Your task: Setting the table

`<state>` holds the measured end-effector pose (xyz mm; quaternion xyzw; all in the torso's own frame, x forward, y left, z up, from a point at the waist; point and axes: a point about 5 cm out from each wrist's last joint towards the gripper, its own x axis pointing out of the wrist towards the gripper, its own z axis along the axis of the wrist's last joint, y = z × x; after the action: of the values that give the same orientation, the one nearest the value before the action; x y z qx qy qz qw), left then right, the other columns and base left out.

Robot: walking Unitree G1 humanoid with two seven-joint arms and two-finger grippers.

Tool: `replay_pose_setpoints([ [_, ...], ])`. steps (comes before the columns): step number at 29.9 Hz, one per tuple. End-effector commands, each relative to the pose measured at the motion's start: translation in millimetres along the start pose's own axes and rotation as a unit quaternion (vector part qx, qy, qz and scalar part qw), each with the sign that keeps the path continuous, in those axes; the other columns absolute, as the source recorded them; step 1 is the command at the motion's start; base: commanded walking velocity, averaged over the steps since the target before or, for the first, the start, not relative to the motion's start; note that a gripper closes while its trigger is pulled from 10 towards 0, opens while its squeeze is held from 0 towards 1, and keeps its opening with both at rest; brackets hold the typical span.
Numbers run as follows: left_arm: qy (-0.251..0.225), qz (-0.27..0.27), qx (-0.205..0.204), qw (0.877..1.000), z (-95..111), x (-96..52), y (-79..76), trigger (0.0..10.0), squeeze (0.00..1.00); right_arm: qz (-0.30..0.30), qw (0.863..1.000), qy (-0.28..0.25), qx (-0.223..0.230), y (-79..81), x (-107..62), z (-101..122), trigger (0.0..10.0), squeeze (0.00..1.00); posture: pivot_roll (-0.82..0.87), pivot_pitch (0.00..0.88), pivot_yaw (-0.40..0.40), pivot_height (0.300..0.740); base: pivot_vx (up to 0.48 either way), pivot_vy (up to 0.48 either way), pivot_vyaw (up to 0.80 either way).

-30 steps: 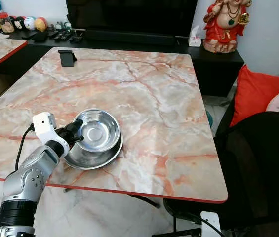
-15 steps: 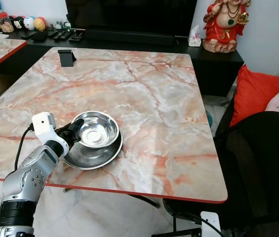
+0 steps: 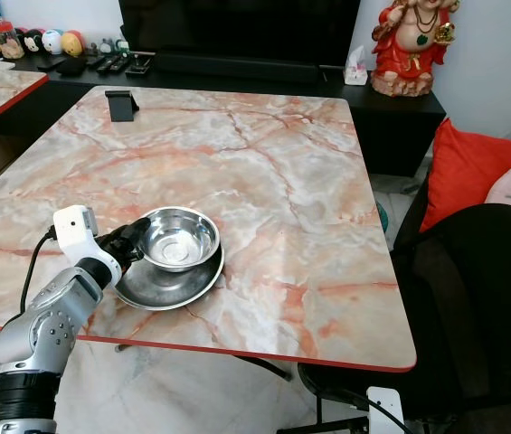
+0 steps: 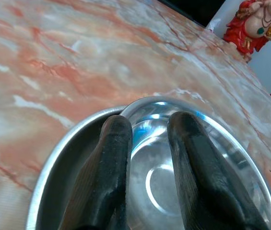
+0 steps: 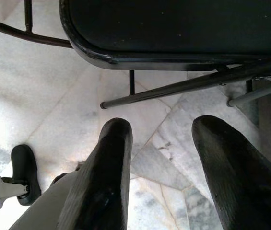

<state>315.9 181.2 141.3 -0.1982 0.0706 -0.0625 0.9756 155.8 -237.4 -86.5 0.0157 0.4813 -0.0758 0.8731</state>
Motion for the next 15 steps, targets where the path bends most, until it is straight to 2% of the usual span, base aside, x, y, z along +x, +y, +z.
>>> replay_pose_setpoints([
  [1,-0.004,-0.003,0.012,1.000,6.8,-4.1,0.5,10.0,0.00,-0.002,1.000,0.000,0.001,-1.7,0.1,1.4,10.0,0.00,0.11,0.000,-0.037,0.727,0.000,0.000,0.00],
  [10,-0.015,0.000,0.044,0.999,16.3,-5.6,1.8,10.0,0.00,-0.003,1.000,0.001,0.002,-1.8,0.0,0.8,10.0,0.00,0.11,0.000,-0.038,0.727,0.000,0.000,0.00],
  [15,-0.030,-0.068,0.050,0.996,27.3,-2.5,-17.2,10.0,0.00,-0.004,1.000,0.001,0.002,-1.8,-0.1,0.6,10.0,0.00,0.11,0.000,-0.037,0.727,0.000,0.000,0.00],
])
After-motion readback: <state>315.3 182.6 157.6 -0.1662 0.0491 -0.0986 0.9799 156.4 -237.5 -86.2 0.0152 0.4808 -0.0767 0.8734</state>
